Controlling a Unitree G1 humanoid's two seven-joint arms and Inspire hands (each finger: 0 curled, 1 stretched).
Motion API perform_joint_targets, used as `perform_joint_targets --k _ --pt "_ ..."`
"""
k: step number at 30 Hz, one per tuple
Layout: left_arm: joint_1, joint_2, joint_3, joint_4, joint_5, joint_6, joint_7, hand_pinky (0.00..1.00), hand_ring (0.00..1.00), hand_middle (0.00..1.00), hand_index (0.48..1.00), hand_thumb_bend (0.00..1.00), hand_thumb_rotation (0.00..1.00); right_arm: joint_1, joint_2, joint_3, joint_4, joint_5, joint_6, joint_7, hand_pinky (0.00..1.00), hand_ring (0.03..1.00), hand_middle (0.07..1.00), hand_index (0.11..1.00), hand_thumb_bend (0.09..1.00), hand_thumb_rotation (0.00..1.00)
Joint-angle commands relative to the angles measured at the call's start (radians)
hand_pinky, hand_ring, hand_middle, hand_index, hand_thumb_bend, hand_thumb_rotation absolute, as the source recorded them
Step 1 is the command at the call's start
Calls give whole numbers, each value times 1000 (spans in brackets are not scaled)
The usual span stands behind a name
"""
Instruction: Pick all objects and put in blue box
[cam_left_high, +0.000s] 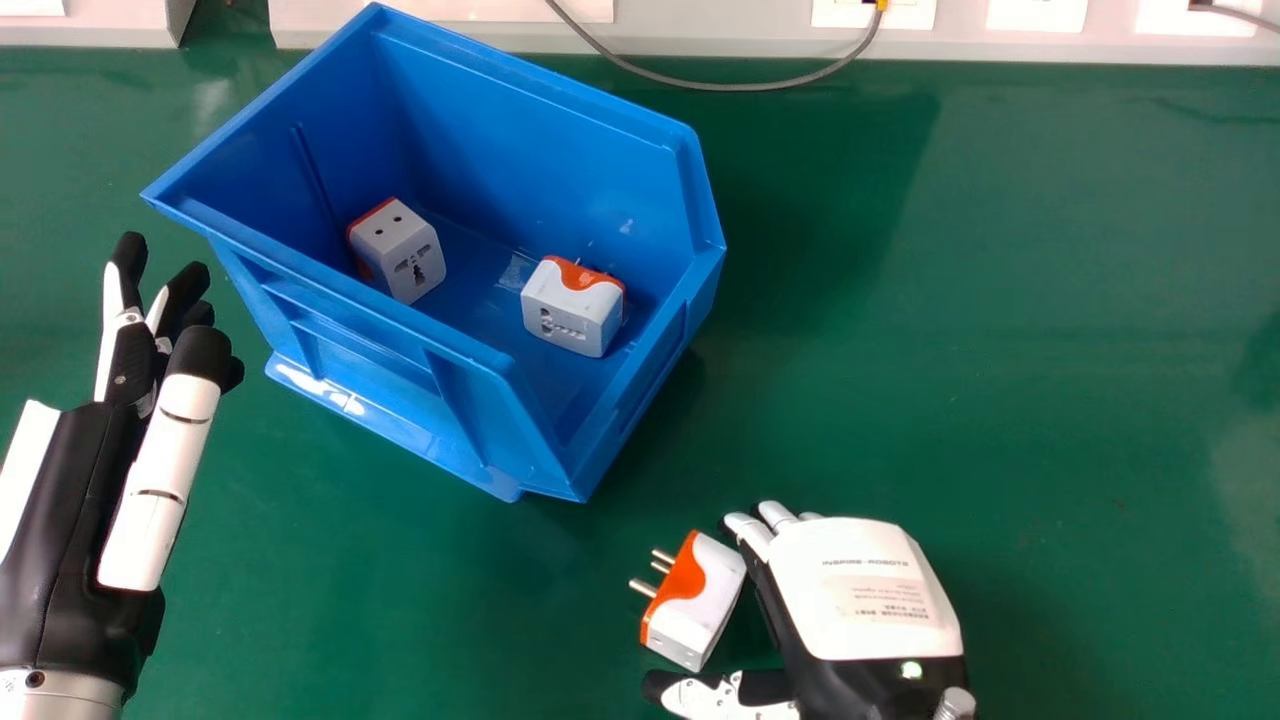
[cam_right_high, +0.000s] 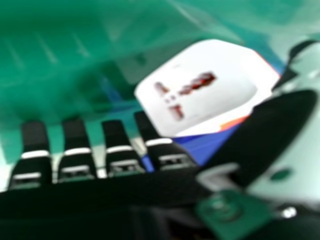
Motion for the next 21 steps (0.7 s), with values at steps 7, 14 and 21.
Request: perform_joint_targets --k 7,14,21 --pt "1 14 12 -27 -14 3 -6 905 982 987 980 632 958 -51 0 28 43 -17 2 47 718 785 818 729 459 707" --pt "1 14 11 -33 -12 11 -6 903 981 987 980 638 957 -105 34 3 138 49 -8 -71 304 362 427 486 395 510" --pt "-2 15 11 -33 -9 15 -5 902 981 986 979 643 955 -101 60 -1 147 109 14 -125 89 172 258 474 481 173"
